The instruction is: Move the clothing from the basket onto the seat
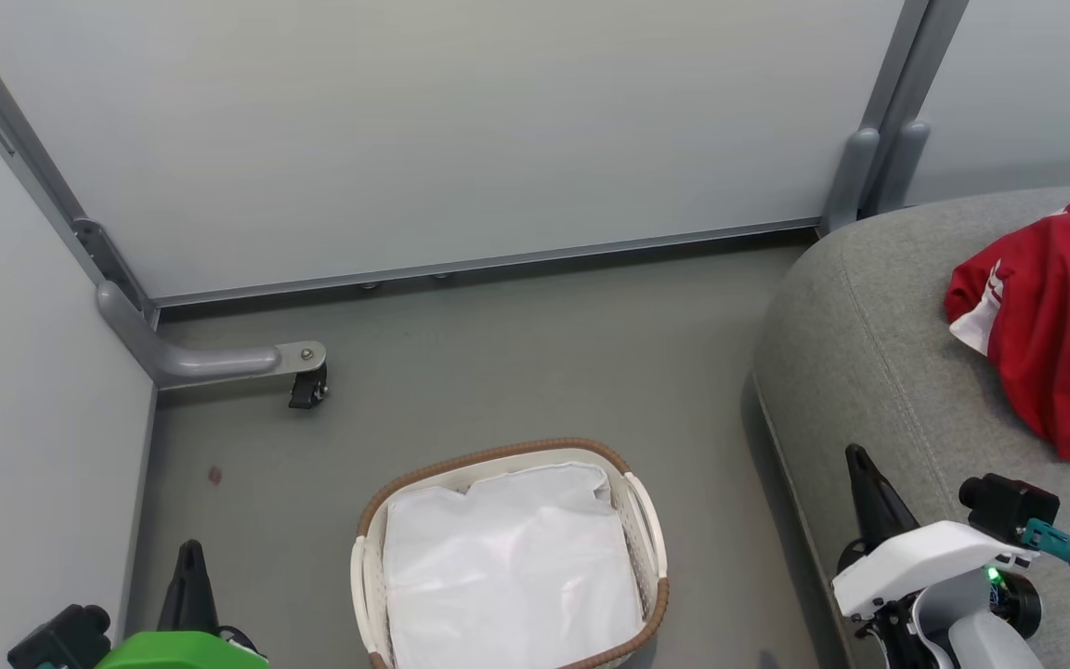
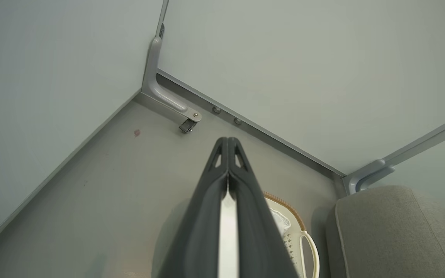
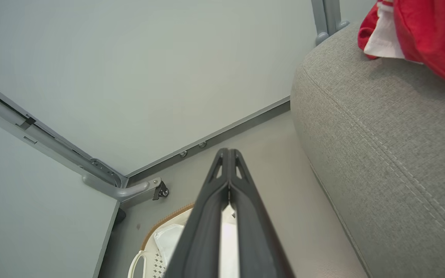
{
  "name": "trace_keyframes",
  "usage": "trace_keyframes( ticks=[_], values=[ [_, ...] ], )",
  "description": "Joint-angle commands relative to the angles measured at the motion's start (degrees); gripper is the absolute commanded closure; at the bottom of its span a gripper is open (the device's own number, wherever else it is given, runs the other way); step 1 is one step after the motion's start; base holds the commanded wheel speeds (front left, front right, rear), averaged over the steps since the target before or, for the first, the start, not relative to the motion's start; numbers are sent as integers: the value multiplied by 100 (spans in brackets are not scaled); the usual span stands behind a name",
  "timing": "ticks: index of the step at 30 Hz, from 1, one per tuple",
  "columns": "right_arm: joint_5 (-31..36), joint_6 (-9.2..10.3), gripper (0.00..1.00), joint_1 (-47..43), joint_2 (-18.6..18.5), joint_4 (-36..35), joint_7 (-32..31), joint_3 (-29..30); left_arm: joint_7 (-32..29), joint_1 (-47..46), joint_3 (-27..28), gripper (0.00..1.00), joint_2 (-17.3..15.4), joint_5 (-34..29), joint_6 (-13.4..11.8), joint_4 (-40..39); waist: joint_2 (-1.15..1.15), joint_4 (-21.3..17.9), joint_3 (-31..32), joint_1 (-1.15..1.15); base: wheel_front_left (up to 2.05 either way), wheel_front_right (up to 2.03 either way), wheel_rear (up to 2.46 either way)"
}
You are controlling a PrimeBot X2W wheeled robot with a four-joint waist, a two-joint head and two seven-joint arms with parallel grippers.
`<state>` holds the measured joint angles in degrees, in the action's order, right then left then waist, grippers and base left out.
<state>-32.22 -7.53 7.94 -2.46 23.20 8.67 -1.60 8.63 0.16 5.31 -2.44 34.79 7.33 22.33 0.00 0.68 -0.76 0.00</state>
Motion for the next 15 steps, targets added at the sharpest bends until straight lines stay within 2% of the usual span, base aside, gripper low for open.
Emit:
trace_keyframes(
  ticks=[1, 15],
  values=[
    [-250, 2, 100, 46, -23, -124, -50, 51, -47, -191, 16, 100, -34, 233, 5, -118, 0, -1, 1, 0, 0, 0, 0],
    [-1409, 2, 100, 2, -30, -292, -346, 208, -341, -295, 37, 100, -40, 1347, 9, -268, 0, -10, 9, 0, 0, 0, 0]
  ],
)
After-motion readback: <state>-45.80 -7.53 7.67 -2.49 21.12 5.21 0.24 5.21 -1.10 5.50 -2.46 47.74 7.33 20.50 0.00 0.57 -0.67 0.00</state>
